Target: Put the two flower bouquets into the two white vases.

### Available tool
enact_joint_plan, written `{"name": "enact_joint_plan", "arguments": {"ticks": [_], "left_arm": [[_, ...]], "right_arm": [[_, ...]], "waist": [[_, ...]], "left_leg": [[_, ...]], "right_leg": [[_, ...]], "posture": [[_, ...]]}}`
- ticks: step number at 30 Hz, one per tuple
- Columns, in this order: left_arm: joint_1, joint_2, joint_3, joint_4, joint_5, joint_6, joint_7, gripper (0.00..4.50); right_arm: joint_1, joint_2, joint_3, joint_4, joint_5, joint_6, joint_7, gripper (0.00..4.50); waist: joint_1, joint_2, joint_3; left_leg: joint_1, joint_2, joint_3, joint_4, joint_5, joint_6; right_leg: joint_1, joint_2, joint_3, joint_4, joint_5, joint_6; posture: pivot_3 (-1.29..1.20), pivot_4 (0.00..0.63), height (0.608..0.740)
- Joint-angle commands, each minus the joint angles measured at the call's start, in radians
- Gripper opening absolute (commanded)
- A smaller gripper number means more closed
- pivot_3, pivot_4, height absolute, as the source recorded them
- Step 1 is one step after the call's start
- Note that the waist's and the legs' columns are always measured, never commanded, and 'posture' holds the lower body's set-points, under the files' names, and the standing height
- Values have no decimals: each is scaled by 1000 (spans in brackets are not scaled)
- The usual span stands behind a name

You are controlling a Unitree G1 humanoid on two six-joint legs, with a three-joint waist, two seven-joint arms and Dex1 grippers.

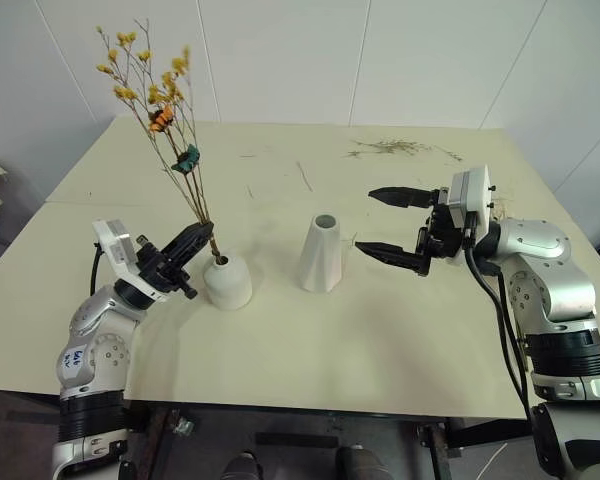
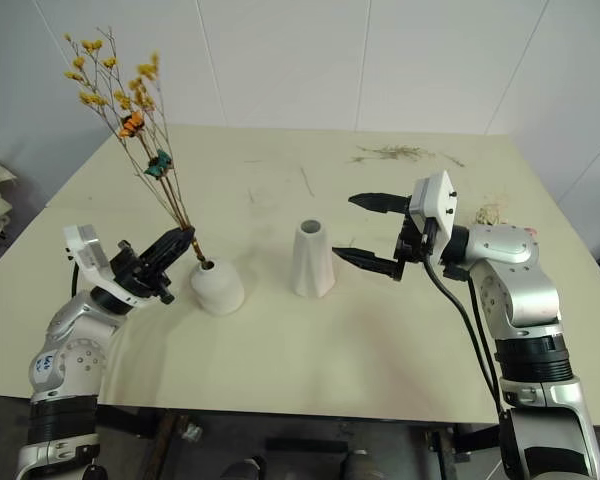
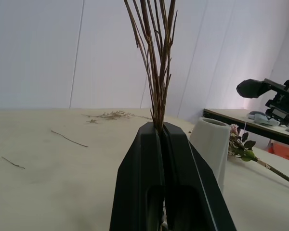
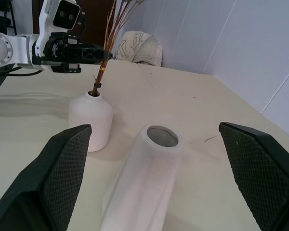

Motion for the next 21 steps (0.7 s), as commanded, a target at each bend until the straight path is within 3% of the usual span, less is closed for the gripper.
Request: {"name": "enact_joint_plan", "arguments": {"ticks": [1, 21], "left_arm": [[4, 6, 0, -2, 8, -29, -14, 6], [19, 25, -51, 1, 36, -61, -85, 6]], "right_arm": [[3, -4, -32, -43, 21, 1, -10, 4500], [33, 14, -34, -67, 22, -8, -55, 4500]], "waist": [[0, 0, 0], [1, 0, 0]], "left_leg": [[0, 0, 0, 0, 0, 0], [0, 0, 0, 0, 0, 0]], "right_leg": [[0, 0, 0, 0, 0, 0], [0, 0, 0, 0, 0, 0]], "posture": [[0, 150, 740], [0, 150, 740]]}}
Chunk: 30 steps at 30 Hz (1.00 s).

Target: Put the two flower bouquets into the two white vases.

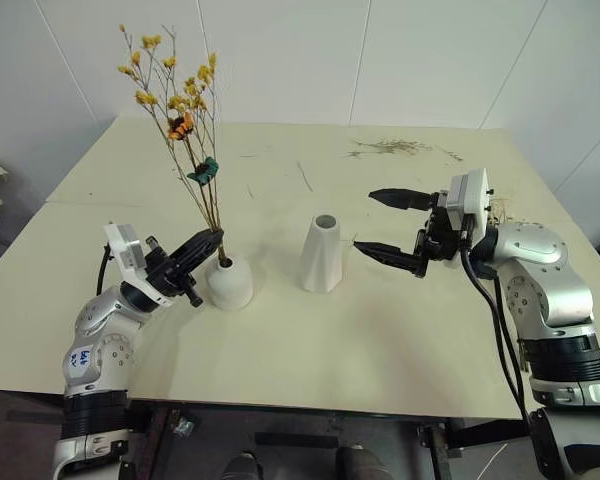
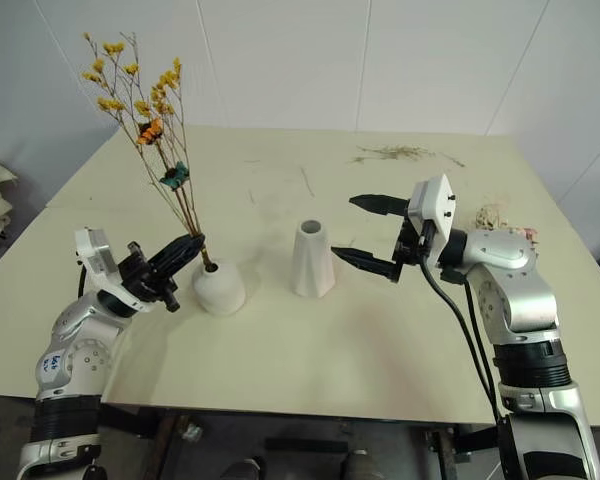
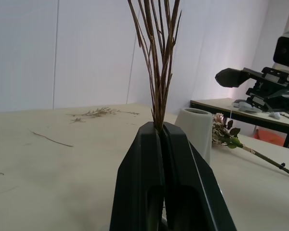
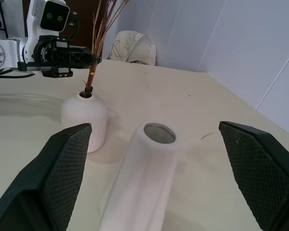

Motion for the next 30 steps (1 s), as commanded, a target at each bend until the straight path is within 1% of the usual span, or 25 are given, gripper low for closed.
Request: {"name": "enact_joint_plan", "arguments": {"ticks": [1, 10, 19, 25, 30], "left_arm": [[20, 7, -10, -27, 15, -11, -5, 6], [21, 39, -1, -2, 36, -45, -14, 6], [10, 40, -8, 42, 97, -165, -29, 6], [-5, 40, -4, 50, 92, -182, -18, 6], [0, 43, -8, -2, 51, -125, -24, 6]], "right_arm": [[6, 5, -34, -44, 20, -10, -12, 4500], [12, 19, -29, -47, 17, -16, -21, 4500], [3, 22, -27, -40, 14, -16, -21, 4500], [-1, 24, -25, -33, 12, -19, -21, 4500], [-4, 28, -23, -33, 10, -19, -21, 4500]], "waist": [[0, 0, 0], [0, 0, 0], [-1, 0, 0], [-1, 0, 0], [-1, 0, 0]], "left_leg": [[0, 0, 0, 0, 0, 0], [0, 0, 0, 0, 0, 0], [0, 0, 0, -1, 0, 0], [0, 0, 0, -1, 0, 0], [0, 0, 0, -1, 0, 0]], "right_leg": [[0, 0, 0, 0, 0, 0], [0, 0, 0, 0, 0, 0], [0, 0, 0, -2, 0, 0], [0, 0, 0, -2, 0, 0], [0, 0, 0, -2, 0, 0]], "posture": [[0, 150, 740], [0, 150, 740], [0, 150, 740], [0, 150, 740], [0, 150, 740]]}}
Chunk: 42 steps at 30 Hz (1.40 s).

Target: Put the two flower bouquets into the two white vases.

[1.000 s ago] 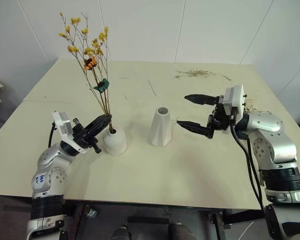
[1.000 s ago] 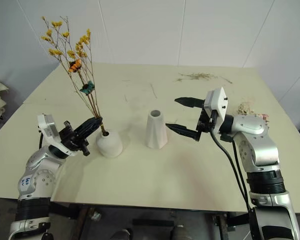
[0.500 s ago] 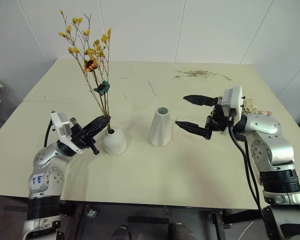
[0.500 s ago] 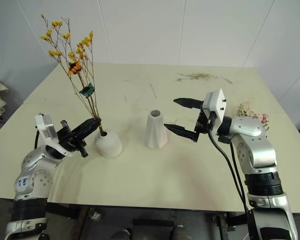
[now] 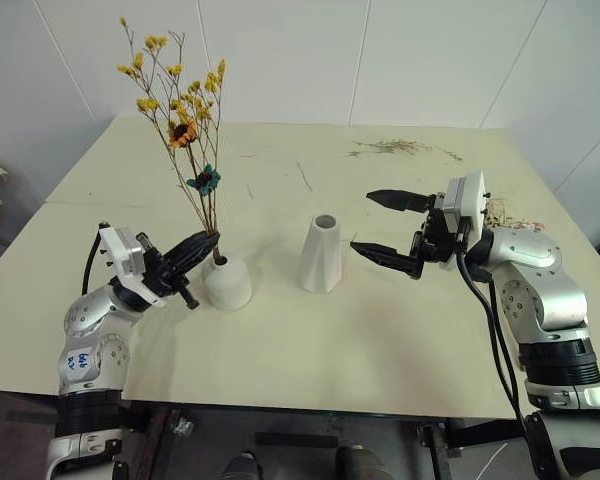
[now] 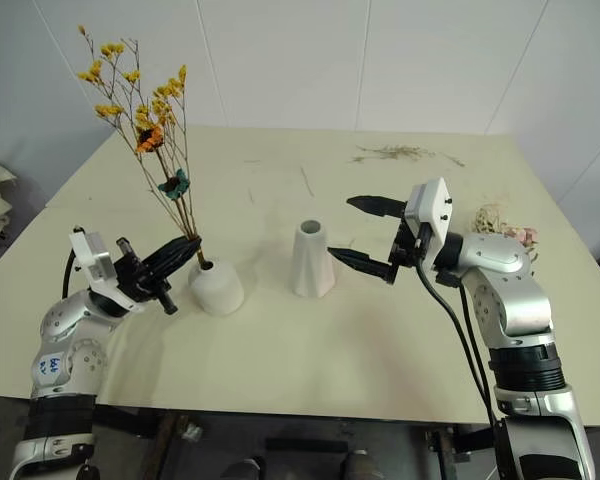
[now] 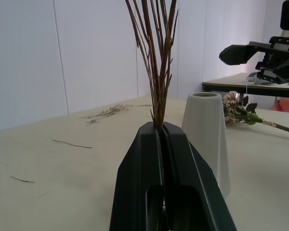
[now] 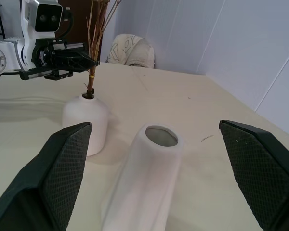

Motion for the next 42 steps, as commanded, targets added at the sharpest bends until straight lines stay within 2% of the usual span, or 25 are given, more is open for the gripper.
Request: {"name": "enact_joint_plan", "arguments": {"ticks": [1, 11, 16, 27, 36, 39, 42], "left_arm": [[8, 11, 1, -54, -29, 32, -2, 6], [22, 2, 3, -112, -40, 75, 22, 6], [20, 23, 14, -95, -35, 80, 16, 6], [6, -20, -18, 0, 3, 13, 4, 6], [43, -11, -40, -12, 10, 30, -12, 6], [54, 17, -18, -45, 4, 45, 3, 649], [58, 47, 12, -78, -6, 41, 16, 1504]], "right_arm": [[-15, 0, -24, -20, 10, -13, -5, 4500], [-10, 2, -26, -26, 11, -11, -10, 4500], [-6, 4, -25, -29, 12, -11, -13, 4500], [-3, 5, -26, -36, 14, -6, -19, 4500], [-3, 5, -27, -39, 15, -4, -24, 4500], [-6, 7, -26, -32, 13, -8, -24, 4500], [-5, 9, -26, -30, 12, -11, -25, 4500]], "waist": [[0, 0, 0], [1, 0, 0], [0, 0, 0], [1, 0, 0], [1, 0, 0], [0, 0, 0], [0, 0, 0]], "left_leg": [[0, 0, 0, 0, 0, 0], [0, 0, 0, -3, 0, 0], [0, 0, 0, -5, 0, 0], [0, 0, 0, -6, 0, 0], [0, 0, 0, -6, 0, 0], [0, 0, 0, -6, 0, 0], [0, 0, 0, -7, 0, 0]], "right_leg": [[0, 0, 0, 0, 0, 0], [0, 0, 0, -3, 0, 0], [0, 0, 0, -5, 0, 1], [0, 0, 0, -6, 1, 1], [0, 0, 0, -6, 1, 1], [0, 0, 0, -6, 1, 1], [0, 0, 0, -6, 1, 1]], "posture": [[0, 150, 740], [0, 150, 740], [0, 150, 740], [0, 150, 740], [0, 150, 740], [0, 150, 740], [0, 150, 740]]}}
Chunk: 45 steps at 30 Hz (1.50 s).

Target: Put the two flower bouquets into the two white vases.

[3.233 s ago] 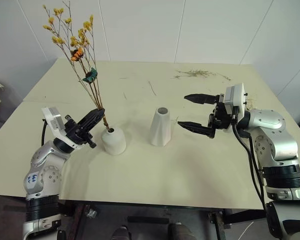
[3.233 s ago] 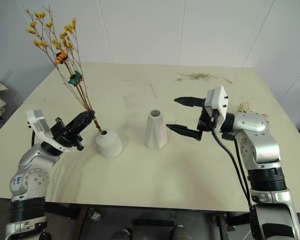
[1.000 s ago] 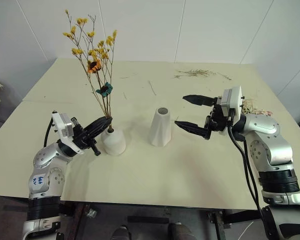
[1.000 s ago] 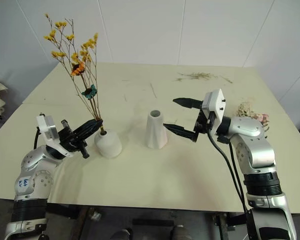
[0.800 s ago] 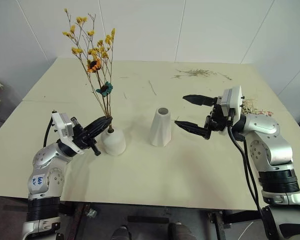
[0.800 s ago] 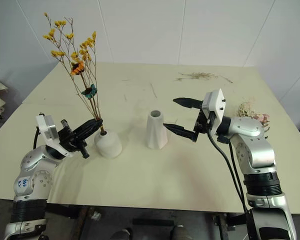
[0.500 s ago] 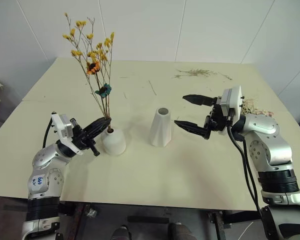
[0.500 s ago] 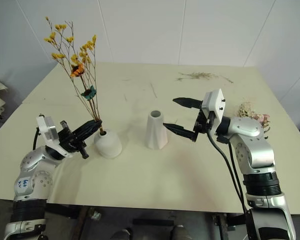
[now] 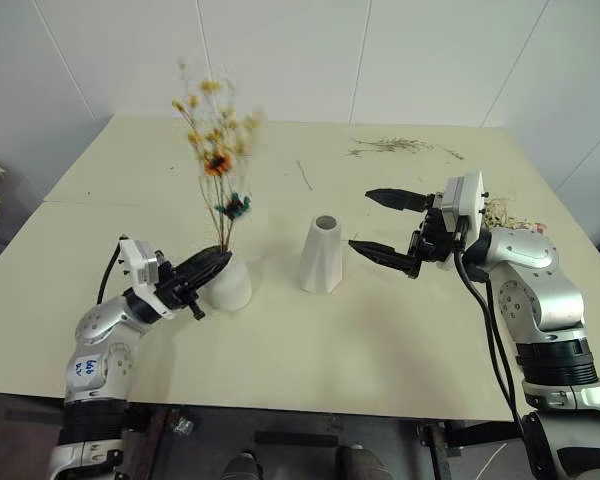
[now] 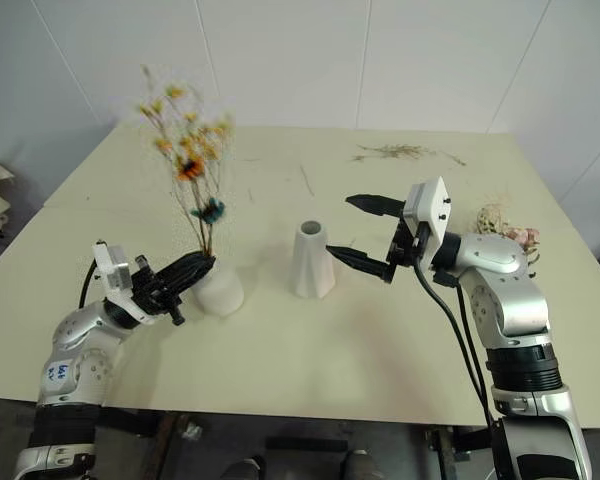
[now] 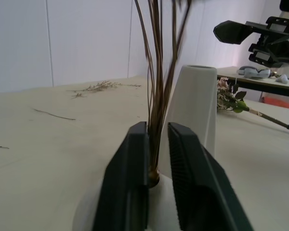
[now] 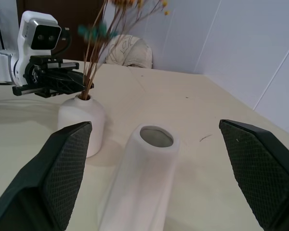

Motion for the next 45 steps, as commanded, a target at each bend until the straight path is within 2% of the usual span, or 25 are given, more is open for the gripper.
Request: {"name": "enact_joint_plan", "arguments": {"ticks": [1, 8, 11, 14, 17, 20, 26, 31, 35, 41, 45], "left_arm": [[14, 51, 57, -86, -21, 0, 8, 1841], [82, 163, 115, -178, -64, 81, -23, 3950], [119, 224, 139, -214, -93, 132, -53, 3950], [156, 301, 174, -253, -133, 196, -104, 3950], [157, 347, 186, -283, -178, 258, -125, 3950], [126, 403, 199, -281, -231, 335, -160, 3950], [44, 436, 179, -220, -233, 342, -236, 3950], [-32, 433, 149, -188, -211, 323, -283, 3950], [-73, 427, 130, -148, -184, 298, -311, 3950], [-93, 427, 121, -114, -156, 273, -338, 3950], [-67, 420, 142, -174, -174, 291, -319, 3950]], "right_arm": [[-4, 3, -26, -29, 13, -12, -9, 4500], [-2, -4, -29, -13, 11, -8, -3, 4500], [-10, -35, -37, -2, 9, 36, -11, 4500], [-41, -107, -54, 7, 12, 161, -39, 4500], [-90, -191, -57, 52, -9, 276, -66, 4500], [-155, -323, -25, 115, -75, 443, -94, 4500], [-222, -524, 90, 196, -148, 736, -34, 4500], [-302, -624, 198, 270, -242, 846, -10, 4500], [-271, -736, 316, 203, -255, 942, 129, 4500], [-249, -742, 369, 230, -295, 961, 151, 4500], [-265, -623, 367, 398, -342, 997, 41, 4500]], "waist": [[0, 0, 0], [-2, 0, 0], [-1, 0, 0], [-1, 0, 0], [2, 1, 0], [2, 1, 1], [-3, 1, 1], [-10, 3, 2], [-9, 3, 2], [-20, 3, 2], [-26, 2, 1]], "left_leg": [[0, 0, 0, 0, 0, 0], [0, 0, 0, -1, 0, 0], [0, 1, 0, -3, 0, 0], [0, 1, 1, -3, 0, 0], [0, 0, 1, -5, 0, 0], [0, 1, 1, -5, 0, 0], [0, 1, 3, -8, -1, 1], [-2, 3, 7, -8, -2, 2], [-2, 3, 7, -9, -3, 2], [-2, 3, 8, -7, -3, 2], [-1, 3, 8, -6, -3, 2]], "right_leg": [[0, 0, 0, 0, 0, 0], [0, 0, 0, -1, 0, 0], [-1, 0, 0, -1, 0, -1], [-1, 0, 0, -1, -1, -1], [-1, 0, 0, -2, -1, -2], [-2, 0, 0, -2, -2, -3], [-3, 0, 0, -5, -3, -5], [-6, 0, 1, -6, -3, -5], [-6, 0, 1, -6, -4, -4], [-6, 0, 2, -5, -4, -3], [-5, 0, 2, -3, -4, -3]], "posture": [[0, 150, 740], [0, 150, 740], [0, 150, 740], [0, 150, 740], [0, 150, 740], [0, 150, 740], [0, 150, 740], [0, 150, 740], [0, 150, 740], [0, 150, 740], [0, 150, 740]]}}
